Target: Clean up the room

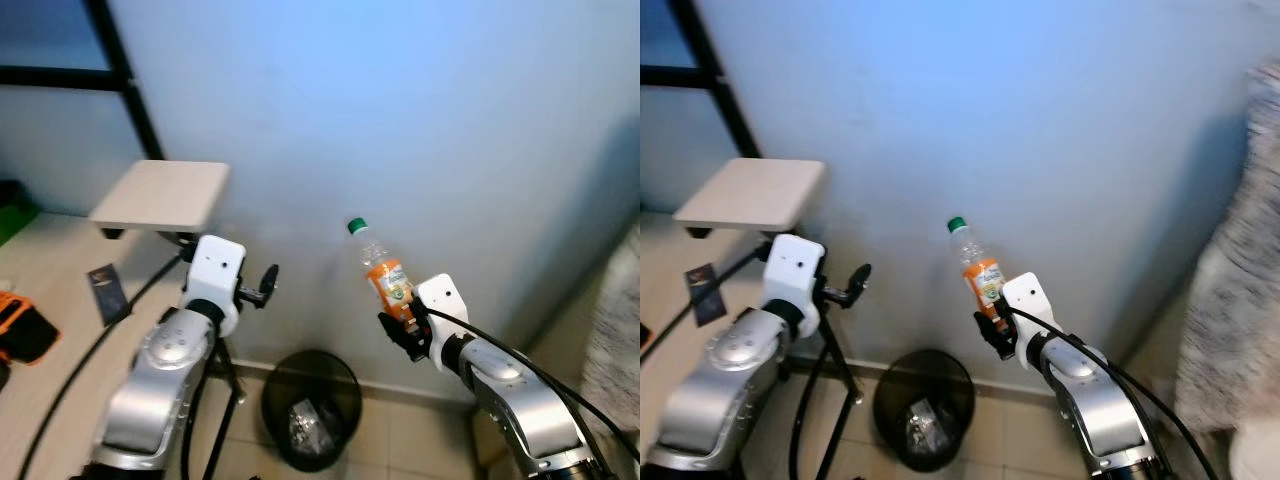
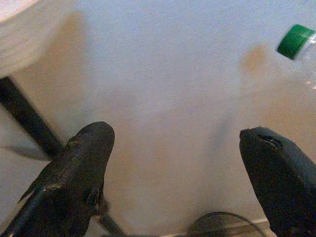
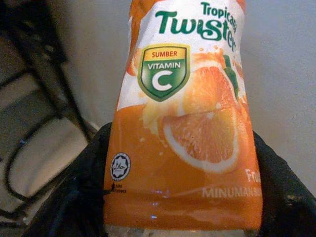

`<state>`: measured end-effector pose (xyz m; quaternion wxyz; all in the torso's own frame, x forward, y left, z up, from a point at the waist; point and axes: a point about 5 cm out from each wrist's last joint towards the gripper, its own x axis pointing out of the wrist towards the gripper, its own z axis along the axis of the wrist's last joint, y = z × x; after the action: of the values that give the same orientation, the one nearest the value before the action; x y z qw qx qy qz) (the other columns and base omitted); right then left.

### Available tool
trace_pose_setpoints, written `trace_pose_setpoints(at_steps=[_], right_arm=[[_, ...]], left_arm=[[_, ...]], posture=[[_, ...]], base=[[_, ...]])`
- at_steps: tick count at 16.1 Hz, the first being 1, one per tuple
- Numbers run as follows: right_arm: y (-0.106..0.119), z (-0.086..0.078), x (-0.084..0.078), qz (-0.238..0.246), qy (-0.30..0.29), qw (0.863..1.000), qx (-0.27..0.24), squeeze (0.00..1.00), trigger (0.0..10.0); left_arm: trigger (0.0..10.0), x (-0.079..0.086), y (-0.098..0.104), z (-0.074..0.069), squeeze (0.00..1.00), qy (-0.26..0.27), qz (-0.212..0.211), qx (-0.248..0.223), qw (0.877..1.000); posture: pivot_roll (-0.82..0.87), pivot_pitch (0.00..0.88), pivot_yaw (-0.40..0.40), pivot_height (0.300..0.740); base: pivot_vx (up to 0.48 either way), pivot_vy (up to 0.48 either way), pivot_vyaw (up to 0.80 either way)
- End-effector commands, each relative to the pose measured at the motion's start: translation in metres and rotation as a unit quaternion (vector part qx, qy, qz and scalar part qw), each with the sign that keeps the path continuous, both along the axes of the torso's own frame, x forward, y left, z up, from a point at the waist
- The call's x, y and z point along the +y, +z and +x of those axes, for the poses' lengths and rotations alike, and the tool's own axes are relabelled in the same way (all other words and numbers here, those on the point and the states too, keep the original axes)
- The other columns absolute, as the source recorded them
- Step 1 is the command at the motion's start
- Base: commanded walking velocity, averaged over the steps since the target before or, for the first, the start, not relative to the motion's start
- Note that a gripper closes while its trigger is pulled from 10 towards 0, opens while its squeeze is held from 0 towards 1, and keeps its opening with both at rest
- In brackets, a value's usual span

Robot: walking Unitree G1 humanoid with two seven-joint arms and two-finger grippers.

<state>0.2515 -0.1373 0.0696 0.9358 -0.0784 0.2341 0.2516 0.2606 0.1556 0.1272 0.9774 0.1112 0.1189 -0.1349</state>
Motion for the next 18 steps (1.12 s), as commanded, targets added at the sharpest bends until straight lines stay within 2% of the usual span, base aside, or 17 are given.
trace_pose_setpoints(at_steps=[1,3,4,6,7,8,9,12,14,18], right_arm=[[0.002,-0.004,0.011,0.028,0.035,0.999,0.005,0.0,10.0],[-0.004,-0.004,0.018,0.02,0.084,0.996,0.027,0.0,10.0],[-0.016,-0.002,0.024,-0.011,0.135,0.99,0.05,0.0,10.0],[-0.039,0.006,0.032,-0.076,0.191,0.975,0.08,0.0,10.0],[-0.044,0.008,0.034,-0.095,0.201,0.971,0.086,0.0,10.0],[-0.054,0.012,0.039,-0.134,0.22,0.962,0.091,0.0,10.0],[-0.062,0.018,0.044,-0.159,0.21,0.96,0.096,0.0,10.0],[-0.066,0.03,0.053,-0.18,0.183,0.962,0.092,0.0,10.0],[-0.069,0.036,0.056,-0.215,0.175,0.957,0.09,0.0,10.0],[-0.069,0.043,0.06,-0.242,0.154,0.954,0.091,0.0,10.0]], left_arm=[[10.0,0.0,-0.002,-0.007,0.0,-0.041,0.017,0.019,0.999],[10.0,-0.002,0.0,-0.012,0.0,-0.08,0.018,0.028,0.996],[10.0,-0.003,-0.002,-0.018,0.0,-0.124,0.017,0.05,0.991],[10.0,-0.004,-0.011,-0.03,0.0,-0.207,0.034,0.102,0.972],[10.0,-0.003,-0.014,-0.032,0.0,-0.221,0.043,0.116,0.967],[10.0,-0.001,-0.023,-0.036,0.0,-0.241,0.069,0.145,0.957],[10.0,0.0,-0.03,-0.041,0.0,-0.266,0.077,0.172,0.945],[10.0,0.005,-0.032,-0.042,0.0,-0.282,0.086,0.193,0.936],[10.0,0.012,-0.035,-0.044,0.0,-0.293,0.099,0.224,0.924],[10.0,0.026,-0.036,-0.037,0.0,-0.281,0.127,0.233,0.922]], posture=[[-0.05,0.0,0.015,0.74],[-0.05,0.0,0.012,0.74],[-0.05,0.0,0.008,0.74],[-0.04,0.0,0.004,0.74],[-0.04,0.0,-0.003,0.74],[-0.04,0.0,-0.003,0.74],[-0.03,0.0,-0.017,0.74],[-0.03,0.0,-0.02,0.74],[-0.03,0.0,-0.018,0.74],[-0.03,0.0,0.002,0.74]], base=[[0.0,0.0,0.0],[0.0,0.0,0.0],[0.0,0.0,0.0],[0.0,0.0,0.0],[0.0,0.0,0.0],[0.0,0.0,0.0],[0.0,0.0,0.0],[0.0,0.0,0.0],[0.0,0.0,0.0],[0.0,0.0,0.0]])
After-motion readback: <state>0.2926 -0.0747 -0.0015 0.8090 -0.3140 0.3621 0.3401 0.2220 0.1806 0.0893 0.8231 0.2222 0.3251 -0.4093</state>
